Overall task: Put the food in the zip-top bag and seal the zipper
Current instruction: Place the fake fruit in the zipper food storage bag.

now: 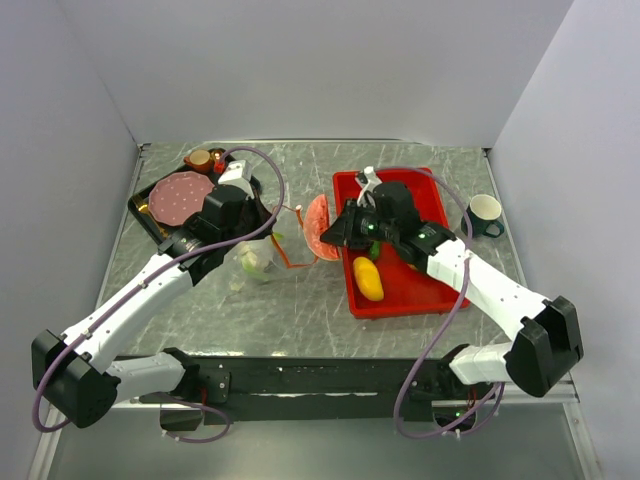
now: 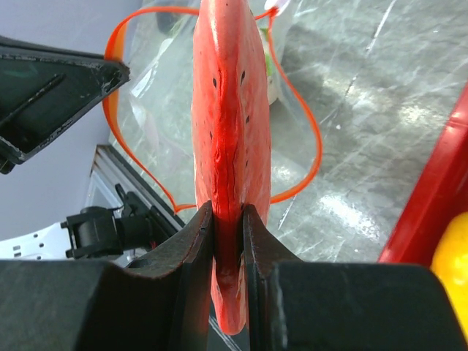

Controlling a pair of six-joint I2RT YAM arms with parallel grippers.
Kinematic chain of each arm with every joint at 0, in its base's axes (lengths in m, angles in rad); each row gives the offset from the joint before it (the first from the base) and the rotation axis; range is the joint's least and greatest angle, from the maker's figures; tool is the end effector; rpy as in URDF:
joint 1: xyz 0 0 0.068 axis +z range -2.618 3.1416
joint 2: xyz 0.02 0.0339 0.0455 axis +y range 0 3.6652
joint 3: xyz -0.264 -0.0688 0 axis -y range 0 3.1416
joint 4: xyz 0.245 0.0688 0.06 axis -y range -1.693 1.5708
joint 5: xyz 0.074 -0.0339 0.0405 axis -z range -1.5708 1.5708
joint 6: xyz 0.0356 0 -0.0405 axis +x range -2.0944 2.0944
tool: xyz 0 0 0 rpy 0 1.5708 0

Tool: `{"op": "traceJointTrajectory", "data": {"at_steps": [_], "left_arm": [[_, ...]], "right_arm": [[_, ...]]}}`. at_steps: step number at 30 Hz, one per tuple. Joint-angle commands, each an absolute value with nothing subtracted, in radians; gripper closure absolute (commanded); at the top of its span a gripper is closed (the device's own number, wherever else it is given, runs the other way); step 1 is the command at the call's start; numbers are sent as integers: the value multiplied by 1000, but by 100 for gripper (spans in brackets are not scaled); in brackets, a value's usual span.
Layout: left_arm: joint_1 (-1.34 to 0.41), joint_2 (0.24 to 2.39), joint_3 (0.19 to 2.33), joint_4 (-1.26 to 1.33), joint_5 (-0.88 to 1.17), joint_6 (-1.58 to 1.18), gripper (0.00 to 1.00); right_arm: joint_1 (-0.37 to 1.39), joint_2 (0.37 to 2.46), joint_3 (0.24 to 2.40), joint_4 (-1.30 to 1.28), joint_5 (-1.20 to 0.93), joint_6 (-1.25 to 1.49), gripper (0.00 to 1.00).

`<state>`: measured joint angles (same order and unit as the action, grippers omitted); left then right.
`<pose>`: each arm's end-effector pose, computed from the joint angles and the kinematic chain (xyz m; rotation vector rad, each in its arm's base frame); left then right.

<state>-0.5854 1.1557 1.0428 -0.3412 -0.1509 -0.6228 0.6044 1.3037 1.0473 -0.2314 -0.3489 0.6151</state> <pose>0.2212 -0.1402 0.3392 -0.1365 2.0693 -0.6061 0.2378 0.1790 0.3137 -0.2221 2.2075 1.0787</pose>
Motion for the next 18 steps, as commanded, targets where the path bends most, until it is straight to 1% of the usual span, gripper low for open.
{"op": "traceJointTrajectory", "data": {"at_steps": [1,12,18], "left_arm": [[-581,1150,1063,-293,-146,-629,99],[-583,1161,1071,-295,-146,-624,99],[-581,1154,1068,-281,-133,-634,99]], "right_arm": [[621,1318,1109,-196,-388,589,94],[652,1367,1141,-195,-440,574,94],[675,1472,1175,-218,-456,560,94]]}}
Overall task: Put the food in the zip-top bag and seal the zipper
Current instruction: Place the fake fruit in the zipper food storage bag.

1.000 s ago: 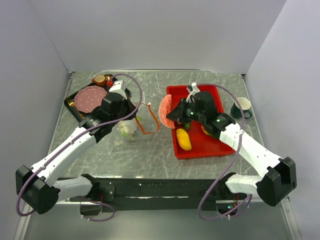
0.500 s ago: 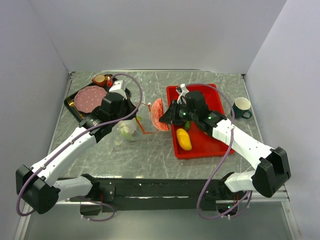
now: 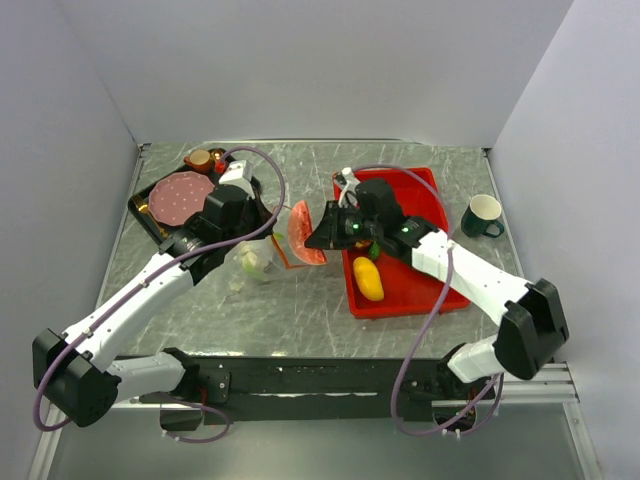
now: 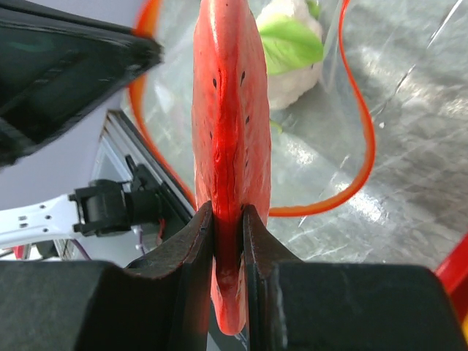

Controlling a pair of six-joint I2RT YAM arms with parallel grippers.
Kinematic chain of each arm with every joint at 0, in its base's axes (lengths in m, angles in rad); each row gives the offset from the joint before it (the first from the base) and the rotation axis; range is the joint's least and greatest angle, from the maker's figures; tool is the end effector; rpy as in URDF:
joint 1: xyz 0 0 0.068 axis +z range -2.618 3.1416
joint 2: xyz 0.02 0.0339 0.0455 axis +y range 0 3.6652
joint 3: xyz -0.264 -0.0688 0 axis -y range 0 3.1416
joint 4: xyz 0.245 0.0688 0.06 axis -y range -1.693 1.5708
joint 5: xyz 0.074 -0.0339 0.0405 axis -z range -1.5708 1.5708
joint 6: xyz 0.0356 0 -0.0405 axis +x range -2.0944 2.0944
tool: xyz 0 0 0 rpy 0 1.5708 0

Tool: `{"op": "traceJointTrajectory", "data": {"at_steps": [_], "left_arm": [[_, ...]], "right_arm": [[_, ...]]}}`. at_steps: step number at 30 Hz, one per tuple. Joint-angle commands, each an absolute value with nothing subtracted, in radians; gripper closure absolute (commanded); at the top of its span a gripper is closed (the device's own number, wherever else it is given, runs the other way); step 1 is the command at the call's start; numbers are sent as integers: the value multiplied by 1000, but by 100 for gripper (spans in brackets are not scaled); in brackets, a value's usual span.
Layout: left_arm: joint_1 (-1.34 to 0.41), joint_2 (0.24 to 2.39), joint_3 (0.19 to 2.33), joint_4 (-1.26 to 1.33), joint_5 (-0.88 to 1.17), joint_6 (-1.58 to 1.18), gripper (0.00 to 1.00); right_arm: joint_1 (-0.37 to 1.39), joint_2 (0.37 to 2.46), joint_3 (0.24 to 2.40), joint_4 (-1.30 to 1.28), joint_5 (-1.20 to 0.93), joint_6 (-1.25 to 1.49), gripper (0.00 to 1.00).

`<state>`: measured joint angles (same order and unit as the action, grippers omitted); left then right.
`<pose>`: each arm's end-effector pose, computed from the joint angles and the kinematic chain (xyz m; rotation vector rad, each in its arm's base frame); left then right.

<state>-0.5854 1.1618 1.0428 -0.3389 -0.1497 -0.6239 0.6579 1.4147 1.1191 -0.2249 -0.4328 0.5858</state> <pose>0.2224 -0.1411 0.3379 -0.1367 2.0733 -0.6059 0.2465 0.2093 0.3074 -0.3683 2.2429 1.1639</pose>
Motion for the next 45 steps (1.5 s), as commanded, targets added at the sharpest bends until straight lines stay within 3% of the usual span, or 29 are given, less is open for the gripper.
{"op": "traceJointTrajectory", "data": {"at_steps": [1,12,18,20,23,24,28,29,45], "left_arm": [[-581,1152,1069,-284,-136,-634,99],[-581,1150,1058,-278,-91,-633,99],[-581,1140,1054,-262,-81,-650,99],[-583,1132,1058,-261,-83,-650,99],[-581,1123,1065,-259,-98,-644,99],[-583,1120,1066,-262,-104,-641,99],[-581,1112,1066,-265,-130,-643,99],[-581,1108,1065,-262,-136,-644,99],[-581,1017,1031,-261,-299,-667,96]], "right_arm": [[675,1506,1183,-227,-453,555,94],[689,1655,1322,-287,-420,500,94],[692,1698,1319,-161,-509,604,91],[695,1713,1312,-121,-534,638,87],[712,1739,1307,-109,-549,644,72],[716,1743,1302,-104,-554,643,59],[718,1723,1255,-84,-571,640,44],[718,1715,1249,-93,-558,628,35],[614,1342,1109,-336,-26,578,32]]}}
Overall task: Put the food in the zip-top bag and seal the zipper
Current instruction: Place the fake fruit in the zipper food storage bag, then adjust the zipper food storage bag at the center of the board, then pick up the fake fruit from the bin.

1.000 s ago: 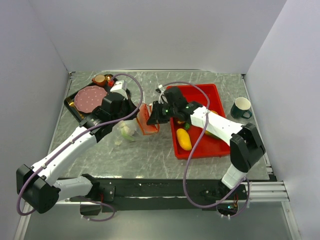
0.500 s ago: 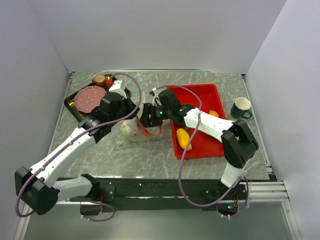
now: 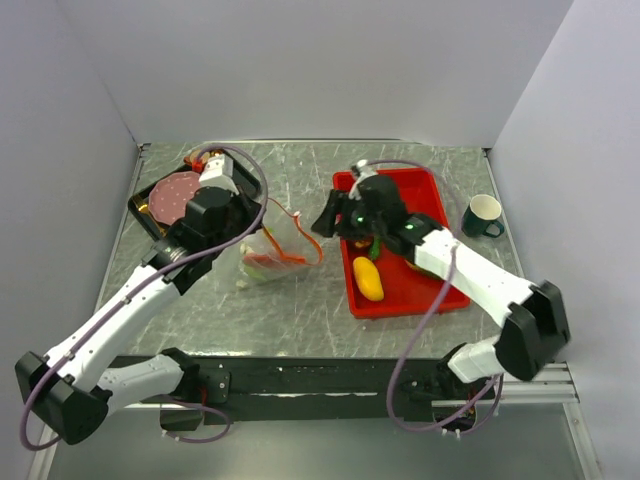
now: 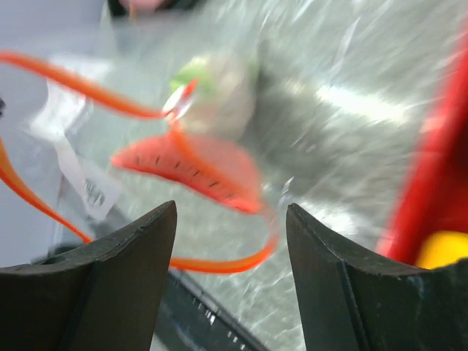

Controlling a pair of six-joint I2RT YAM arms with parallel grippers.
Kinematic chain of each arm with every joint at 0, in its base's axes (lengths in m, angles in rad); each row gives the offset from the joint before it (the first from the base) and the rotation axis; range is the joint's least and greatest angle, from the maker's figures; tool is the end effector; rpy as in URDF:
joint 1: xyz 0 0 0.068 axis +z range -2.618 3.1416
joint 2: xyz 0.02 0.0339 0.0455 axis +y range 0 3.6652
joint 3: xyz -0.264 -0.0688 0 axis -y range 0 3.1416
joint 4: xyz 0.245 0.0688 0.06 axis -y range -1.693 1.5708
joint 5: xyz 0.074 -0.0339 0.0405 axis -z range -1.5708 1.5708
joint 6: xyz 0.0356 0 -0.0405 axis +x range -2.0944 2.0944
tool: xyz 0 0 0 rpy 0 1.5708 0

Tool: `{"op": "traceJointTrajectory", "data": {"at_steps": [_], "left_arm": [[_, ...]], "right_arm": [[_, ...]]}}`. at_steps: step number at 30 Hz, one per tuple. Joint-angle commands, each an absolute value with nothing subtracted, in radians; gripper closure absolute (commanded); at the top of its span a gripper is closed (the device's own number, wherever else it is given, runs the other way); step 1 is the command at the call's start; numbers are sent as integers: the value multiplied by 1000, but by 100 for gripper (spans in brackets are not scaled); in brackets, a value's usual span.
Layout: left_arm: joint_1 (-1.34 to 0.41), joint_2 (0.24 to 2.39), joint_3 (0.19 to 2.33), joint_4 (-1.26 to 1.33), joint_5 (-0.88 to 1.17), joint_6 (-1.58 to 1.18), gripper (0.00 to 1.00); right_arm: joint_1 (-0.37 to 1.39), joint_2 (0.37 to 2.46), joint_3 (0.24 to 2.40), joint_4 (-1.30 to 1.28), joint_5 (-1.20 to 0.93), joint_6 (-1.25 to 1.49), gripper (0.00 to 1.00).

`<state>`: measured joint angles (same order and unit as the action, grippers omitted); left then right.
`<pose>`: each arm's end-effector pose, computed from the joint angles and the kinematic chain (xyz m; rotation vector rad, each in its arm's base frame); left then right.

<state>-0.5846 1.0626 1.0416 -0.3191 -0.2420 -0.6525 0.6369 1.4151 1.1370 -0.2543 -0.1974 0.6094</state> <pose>0.2049 -0.1254 0.3628 -0.2325 1.9333 -0.6031 0.2571 0.1989 0.3095 -0.1573 2.2349 0.9259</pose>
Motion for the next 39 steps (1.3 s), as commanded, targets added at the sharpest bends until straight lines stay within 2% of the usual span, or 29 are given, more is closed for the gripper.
{"op": "traceJointTrajectory", "data": {"at_steps": [1,4,5,7,12,16,20,24,27,30,34,36,37,39], "left_arm": [[-581,1023,1031,-262,-287,-663,95],[-580,1122,1084,-334,-209,-652,99],[-580,1144,1097,-351,-190,-660,99],[-581,1166,1092,-362,-160,-676,99],[-581,1069,997,-219,-170,-692,99],[-581,1077,1061,-319,-248,-693,99],[-578,1014,997,-216,-241,-657,99],[-578,1003,1039,-308,-329,-713,99],[-580,977,1002,-216,-243,-626,99],[-581,947,1009,-278,-346,-716,99],[-578,809,873,-163,-454,-694,99],[-566,857,893,-217,-422,-683,99],[-552,967,981,-300,-399,-683,99],[-552,1055,1049,-408,-327,-718,99]], "right_arm": [[611,1341,1111,-369,24,575,32],[601,1345,1074,-465,103,574,31],[597,1342,1059,-474,109,574,25],[583,1339,1020,-489,104,574,24],[572,1325,963,-512,95,574,25],[558,1321,914,-509,87,583,25],[540,1348,882,-495,29,581,24],[537,1382,864,-497,40,580,24],[535,1393,859,-472,31,577,24],[535,1416,865,-479,35,575,24],[532,1407,848,-468,51,587,24],[528,1401,836,-459,43,589,24],[526,1404,836,-456,40,591,24],[528,1411,839,-460,35,588,24]]}}
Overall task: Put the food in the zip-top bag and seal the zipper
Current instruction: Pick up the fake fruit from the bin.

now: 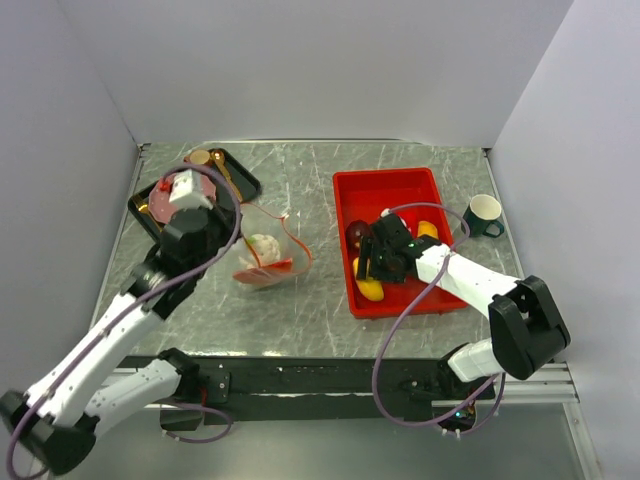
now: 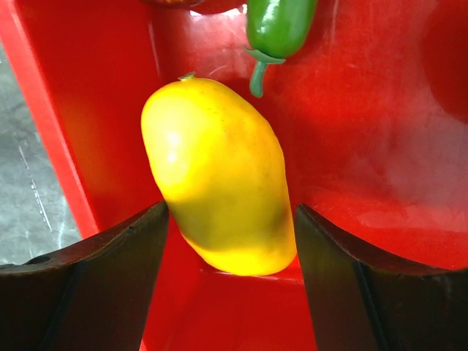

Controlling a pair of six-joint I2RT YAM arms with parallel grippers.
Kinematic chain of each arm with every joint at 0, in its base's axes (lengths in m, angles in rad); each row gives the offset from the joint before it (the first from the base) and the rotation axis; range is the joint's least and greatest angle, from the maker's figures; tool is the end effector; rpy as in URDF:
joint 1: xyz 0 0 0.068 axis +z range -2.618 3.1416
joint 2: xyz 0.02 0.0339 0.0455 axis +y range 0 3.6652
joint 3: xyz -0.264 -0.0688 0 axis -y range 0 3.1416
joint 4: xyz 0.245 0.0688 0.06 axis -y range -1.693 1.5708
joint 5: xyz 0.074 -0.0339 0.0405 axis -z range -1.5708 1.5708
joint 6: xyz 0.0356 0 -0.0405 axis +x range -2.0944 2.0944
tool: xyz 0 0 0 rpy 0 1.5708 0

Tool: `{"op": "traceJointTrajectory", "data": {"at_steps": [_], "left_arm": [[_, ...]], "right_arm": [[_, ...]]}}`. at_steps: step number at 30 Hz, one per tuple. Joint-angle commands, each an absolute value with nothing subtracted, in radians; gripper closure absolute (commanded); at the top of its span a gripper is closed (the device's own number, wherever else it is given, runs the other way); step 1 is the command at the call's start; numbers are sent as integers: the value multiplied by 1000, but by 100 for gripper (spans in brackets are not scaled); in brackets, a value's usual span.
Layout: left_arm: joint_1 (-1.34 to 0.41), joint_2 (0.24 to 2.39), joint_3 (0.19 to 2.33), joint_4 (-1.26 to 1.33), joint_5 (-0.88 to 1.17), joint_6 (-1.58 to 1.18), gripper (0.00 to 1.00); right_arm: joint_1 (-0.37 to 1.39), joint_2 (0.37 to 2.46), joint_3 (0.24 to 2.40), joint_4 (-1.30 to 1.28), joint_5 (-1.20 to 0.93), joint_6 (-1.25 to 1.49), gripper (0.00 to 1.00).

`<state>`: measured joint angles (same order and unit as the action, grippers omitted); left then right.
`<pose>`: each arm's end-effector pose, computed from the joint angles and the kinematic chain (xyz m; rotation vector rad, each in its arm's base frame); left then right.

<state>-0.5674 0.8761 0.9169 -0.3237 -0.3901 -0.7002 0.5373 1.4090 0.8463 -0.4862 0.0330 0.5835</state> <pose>0.1726 -0.0939 0.3564 -0.3953 1.8221 -0.5263 0.2337 0.1379 0.1991 0.0732 2.6609 0.3406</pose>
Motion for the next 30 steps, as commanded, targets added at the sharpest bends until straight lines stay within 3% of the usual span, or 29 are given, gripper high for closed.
{"op": "traceJointTrajectory", "data": {"at_steps": [1,5,10,15,20,30], "left_arm": [[-552,1101,1054,-399,-287,-704,99],[-552,1083,973,-247,-163,-729,99],[-552,1112,1008,-277,-172,-709,99],[-552,1117,1009,-276,-161,-703,99],[-552,1098,1005,-264,-144,-718,99],[-552,1083,1041,-222,-104,-689,99]], "right_arm": [[526,1413,838,-459,35,584,24],[525,1427,838,-459,34,574,23],[525,1466,827,-434,0,566,24],[525,1470,799,-364,-69,592,38],[522,1425,818,-387,-11,597,71],[523,1189,919,-417,23,598,74]]}}
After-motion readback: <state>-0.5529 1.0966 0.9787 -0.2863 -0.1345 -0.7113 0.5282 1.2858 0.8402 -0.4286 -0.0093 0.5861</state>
